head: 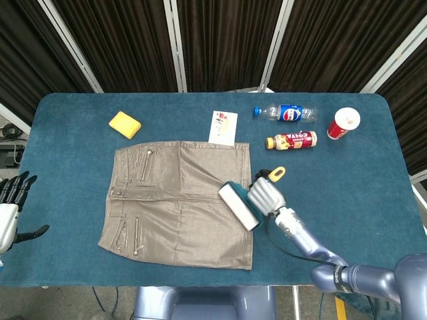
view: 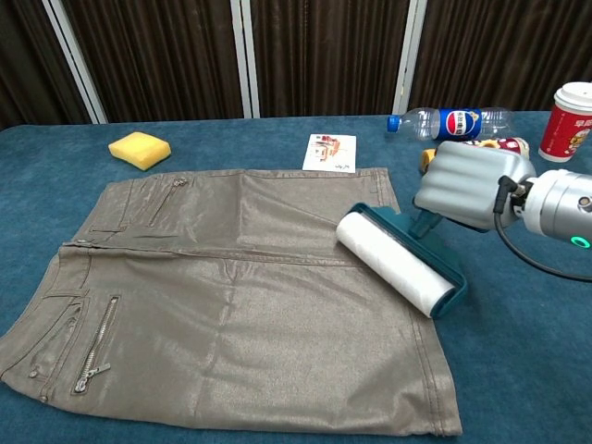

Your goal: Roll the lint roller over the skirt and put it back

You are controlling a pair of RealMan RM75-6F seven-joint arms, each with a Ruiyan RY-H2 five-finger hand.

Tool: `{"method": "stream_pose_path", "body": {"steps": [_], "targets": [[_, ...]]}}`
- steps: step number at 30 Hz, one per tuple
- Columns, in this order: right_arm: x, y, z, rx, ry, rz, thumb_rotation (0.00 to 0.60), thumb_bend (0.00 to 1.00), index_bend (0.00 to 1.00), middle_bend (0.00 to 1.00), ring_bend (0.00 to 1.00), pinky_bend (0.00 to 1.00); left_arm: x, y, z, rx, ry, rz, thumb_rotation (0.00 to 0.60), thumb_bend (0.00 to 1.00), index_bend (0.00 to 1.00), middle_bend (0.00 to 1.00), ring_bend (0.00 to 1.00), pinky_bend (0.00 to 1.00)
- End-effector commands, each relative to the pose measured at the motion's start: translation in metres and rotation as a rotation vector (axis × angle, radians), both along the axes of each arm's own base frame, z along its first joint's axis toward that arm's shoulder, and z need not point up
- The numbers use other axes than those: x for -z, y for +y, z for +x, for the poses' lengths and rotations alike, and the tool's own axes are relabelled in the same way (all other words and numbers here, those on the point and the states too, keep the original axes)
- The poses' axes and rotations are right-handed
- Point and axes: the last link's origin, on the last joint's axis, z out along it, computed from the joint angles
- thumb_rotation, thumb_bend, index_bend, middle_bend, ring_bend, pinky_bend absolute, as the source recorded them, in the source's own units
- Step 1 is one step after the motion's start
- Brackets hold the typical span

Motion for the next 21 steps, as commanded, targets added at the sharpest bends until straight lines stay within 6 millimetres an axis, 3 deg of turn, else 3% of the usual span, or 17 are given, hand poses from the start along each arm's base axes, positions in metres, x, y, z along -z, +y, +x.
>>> {"method": "stream_pose_path", "body": {"steps": [1, 8, 15, 21], "targets": [[-0.004, 0.000, -0.002, 0.005, -0.007, -0.003, 0.600, 0.92, 0.48, 0.50, 0.40, 0.43, 0.000, 0.000, 0.000, -0.001, 0.000, -0.001, 0.600, 0.00, 0.00, 0.00, 0.00, 0.00], [0.005, 0.016, 0.019, -0.053, -0.031, 0.066, 0.600, 0.92, 0.49, 0.50, 0.40, 0.43, 0.000, 0.001, 0.000, -0.001, 0.000, -0.001, 0.600, 0.00, 0.00, 0.00, 0.00, 0.00], [0.033, 0.059, 0.051, -0.123, -0.055, 0.206, 0.600, 0.92, 0.49, 0.50, 0.40, 0.43, 0.000, 0.000, 0.000, 0.000, 0.002, -0.003, 0.600, 0.00, 0.00, 0.00, 0.00, 0.00], [0.053, 0.083, 0.083, -0.172, -0.072, 0.260, 0.600, 0.92, 0.49, 0.50, 0.40, 0.43, -0.001, 0.001, -0.002, -0.006, -0.001, 0.002, 0.600, 0.00, 0.00, 0.00, 0.00, 0.00]]}}
